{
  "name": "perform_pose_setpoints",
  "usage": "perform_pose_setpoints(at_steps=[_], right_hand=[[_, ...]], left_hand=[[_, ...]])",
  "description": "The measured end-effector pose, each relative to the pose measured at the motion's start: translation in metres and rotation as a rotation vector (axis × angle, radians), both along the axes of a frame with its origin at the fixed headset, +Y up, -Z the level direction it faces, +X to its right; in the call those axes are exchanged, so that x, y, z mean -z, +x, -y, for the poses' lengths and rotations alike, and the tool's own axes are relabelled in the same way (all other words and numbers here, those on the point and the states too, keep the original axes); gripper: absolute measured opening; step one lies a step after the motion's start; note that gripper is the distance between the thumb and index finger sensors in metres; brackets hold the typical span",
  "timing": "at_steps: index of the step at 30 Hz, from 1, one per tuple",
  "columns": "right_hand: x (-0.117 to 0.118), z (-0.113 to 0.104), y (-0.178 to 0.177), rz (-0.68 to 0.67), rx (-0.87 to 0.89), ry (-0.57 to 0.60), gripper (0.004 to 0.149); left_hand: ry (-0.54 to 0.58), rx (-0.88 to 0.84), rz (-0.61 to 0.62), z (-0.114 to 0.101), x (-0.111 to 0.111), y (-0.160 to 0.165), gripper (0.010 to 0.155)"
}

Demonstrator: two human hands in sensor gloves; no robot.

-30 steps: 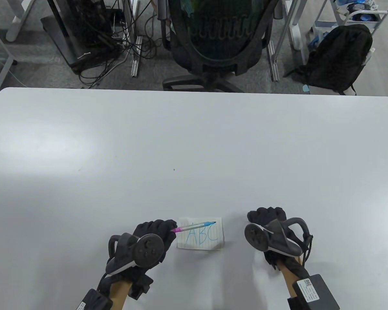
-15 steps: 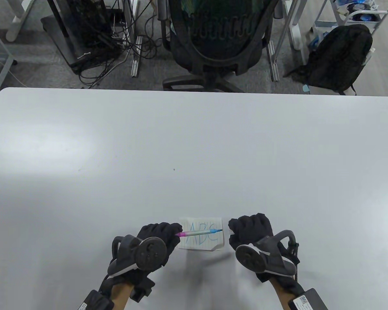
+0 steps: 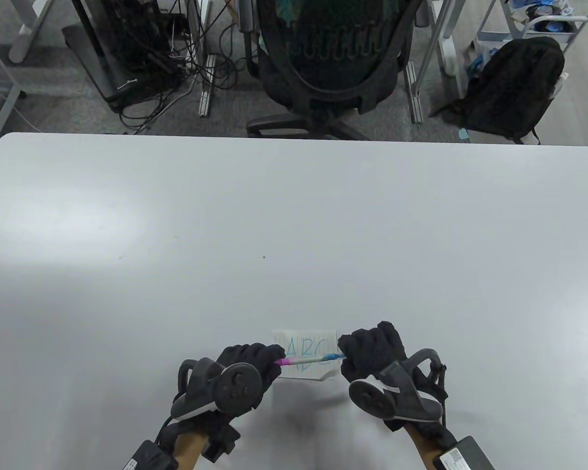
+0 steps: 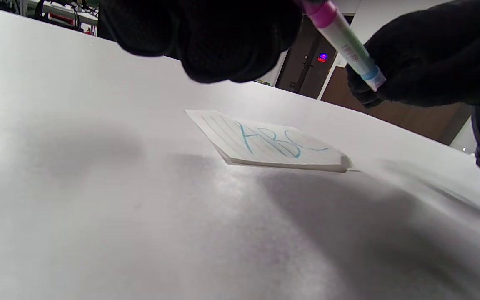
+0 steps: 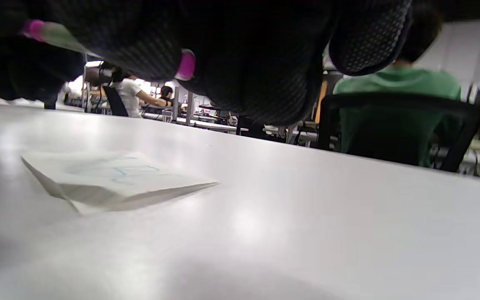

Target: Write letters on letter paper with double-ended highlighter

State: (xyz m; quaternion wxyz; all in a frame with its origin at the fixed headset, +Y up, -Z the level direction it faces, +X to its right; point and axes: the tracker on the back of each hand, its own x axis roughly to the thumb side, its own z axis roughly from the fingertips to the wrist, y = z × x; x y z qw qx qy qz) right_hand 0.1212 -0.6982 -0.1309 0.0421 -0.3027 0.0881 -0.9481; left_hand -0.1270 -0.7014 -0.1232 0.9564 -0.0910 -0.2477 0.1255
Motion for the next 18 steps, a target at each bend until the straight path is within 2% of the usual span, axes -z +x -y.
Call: perform_pose_setpoints(at_steps=[7, 12, 18], right_hand=[[-0.002, -0.001, 0.002, -0.009, 0.162, -0.044, 0.048], [-0.005, -0.003, -0.005, -0.031, 0.184, -0.043, 0.047], [-0.001, -0.001, -0.006, -0.011, 0.114, -0.046, 0.046]], left_hand=[[0.043, 0.008, -0.013, 0.0, -0.001, 0.001, 0.052], [0.095, -0.013, -0.033, -0.004, -0.001, -0.001, 0.052], [0.085, 0.022, -0.043, -0.002, 0.002, -0.003, 0.052]])
